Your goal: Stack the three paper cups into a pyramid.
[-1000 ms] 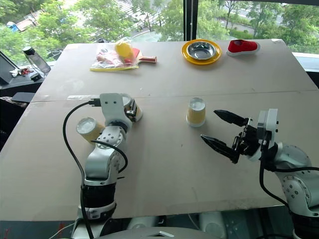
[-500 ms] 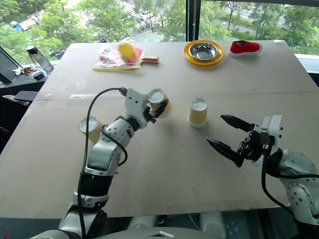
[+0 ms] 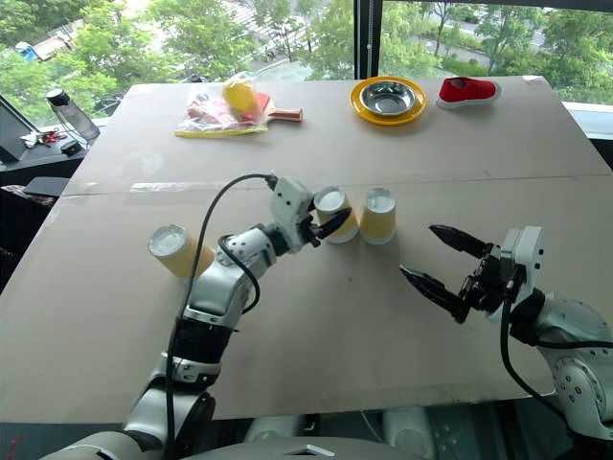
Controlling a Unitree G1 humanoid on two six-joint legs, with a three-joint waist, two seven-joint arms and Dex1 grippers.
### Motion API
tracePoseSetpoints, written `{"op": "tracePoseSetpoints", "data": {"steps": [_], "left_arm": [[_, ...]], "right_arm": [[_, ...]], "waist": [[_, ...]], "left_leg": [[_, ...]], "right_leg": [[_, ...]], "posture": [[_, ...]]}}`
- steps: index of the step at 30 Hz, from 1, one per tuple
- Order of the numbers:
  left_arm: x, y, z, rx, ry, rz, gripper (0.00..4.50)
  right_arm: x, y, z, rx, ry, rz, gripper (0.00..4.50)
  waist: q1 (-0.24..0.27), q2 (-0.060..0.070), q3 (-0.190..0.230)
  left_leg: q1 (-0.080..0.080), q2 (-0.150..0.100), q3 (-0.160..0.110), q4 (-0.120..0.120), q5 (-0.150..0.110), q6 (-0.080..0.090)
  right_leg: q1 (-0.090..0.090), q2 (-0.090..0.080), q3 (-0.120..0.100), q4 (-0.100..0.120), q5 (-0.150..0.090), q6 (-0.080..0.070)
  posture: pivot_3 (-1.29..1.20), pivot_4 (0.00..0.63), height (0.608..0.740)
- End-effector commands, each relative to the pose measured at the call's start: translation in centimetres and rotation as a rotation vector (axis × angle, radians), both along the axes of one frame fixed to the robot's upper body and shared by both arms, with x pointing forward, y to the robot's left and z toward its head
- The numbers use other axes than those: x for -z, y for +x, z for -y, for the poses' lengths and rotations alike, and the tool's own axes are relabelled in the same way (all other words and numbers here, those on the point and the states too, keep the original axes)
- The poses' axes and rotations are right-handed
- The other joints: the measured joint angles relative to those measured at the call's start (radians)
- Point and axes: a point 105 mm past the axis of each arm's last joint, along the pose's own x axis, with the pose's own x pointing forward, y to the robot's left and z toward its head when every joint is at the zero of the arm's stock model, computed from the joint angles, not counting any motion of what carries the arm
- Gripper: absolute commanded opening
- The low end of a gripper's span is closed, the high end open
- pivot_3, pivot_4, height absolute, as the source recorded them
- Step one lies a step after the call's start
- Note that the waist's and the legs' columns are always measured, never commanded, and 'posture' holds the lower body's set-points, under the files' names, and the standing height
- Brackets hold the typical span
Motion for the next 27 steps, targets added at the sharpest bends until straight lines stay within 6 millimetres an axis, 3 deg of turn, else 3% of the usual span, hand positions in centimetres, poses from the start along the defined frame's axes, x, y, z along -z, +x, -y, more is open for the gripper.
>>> {"op": "tracePoseSetpoints", "data": {"steps": [1, 4, 6, 9, 15, 20, 27], "left_arm": [[-0.5, -0.2, 0.5, 0.029, -0.014, 0.003, 2.41], [-0.4, -0.2, 0.4, 0.016, -0.016, -0.003, 2.41], [-0.3, -0.1, 0.4, 0.012, 0.000, 0.003, 3.40], [-0.2, -0.2, 0.3, 0.023, 0.027, 0.012, 4.42], [-0.8, -0.7, 0.1, 0.039, 0.031, 0.029, 4.42], [-3.2, -1.7, -1.2, 0.016, 0.004, 0.111, 4.42], [-6.3, -5.0, -3.6, 0.004, -0.107, 0.205, 4.42]], "right_arm": [[-1.6, -0.3, -0.1, 0.002, -0.005, 0.076, 4.50], [-1.6, -0.3, -0.2, 0.002, -0.004, 0.078, 4.50], [-1.7, -0.2, -0.2, 0.002, -0.005, 0.079, 4.50], [-1.7, -0.2, -0.2, 0.001, -0.005, 0.080, 4.50], [-1.7, -0.1, -0.2, -0.005, -0.009, 0.081, 4.50], [-1.8, -0.1, -0.3, -0.018, -0.004, 0.085, 4.50], [-1.8, 0.1, -0.5, -0.069, 0.001, 0.083, 4.50]], "waist": [[0.000, 0.000, 0.000], [0.001, 0.000, 0.000], [0.001, 0.000, 0.000], [0.000, 0.000, 0.000], [0.000, 0.000, 0.000], [-0.002, 0.000, 0.000], [-0.003, 0.000, 0.000]], "left_leg": [[0.000, 0.000, 0.000, 0.000, 0.000, 0.000], [0.000, 0.000, 0.000, 0.000, 0.000, 0.000], [0.000, 0.000, 0.000, 0.000, 0.000, 0.000], [0.000, 0.000, 0.000, 0.000, 0.000, 0.000], [0.000, 0.000, 0.000, 0.000, 0.000, 0.000], [0.000, 0.000, 0.000, 0.000, 0.000, 0.000], [0.000, 0.002, 0.000, 0.000, 0.000, 0.000]], "right_leg": [[0.000, 0.000, 0.000, 0.000, 0.000, 0.000], [0.000, 0.000, 0.000, 0.000, 0.000, 0.000], [0.000, 0.000, 0.000, 0.000, 0.000, 0.000], [0.000, 0.000, 0.000, 0.000, 0.000, 0.000], [0.000, 0.000, 0.000, 0.000, 0.000, 0.000], [0.000, 0.000, 0.000, 0.000, 0.000, 0.000], [0.000, 0.000, 0.001, 0.000, 0.000, 0.000]], "posture": [[0.00, 0.150, 0.740], [0.00, 0.150, 0.740], [0.00, 0.150, 0.740], [0.00, 0.150, 0.740], [0.00, 0.150, 0.740], [0.00, 0.150, 0.740], [0.00, 0.150, 0.740]]}}
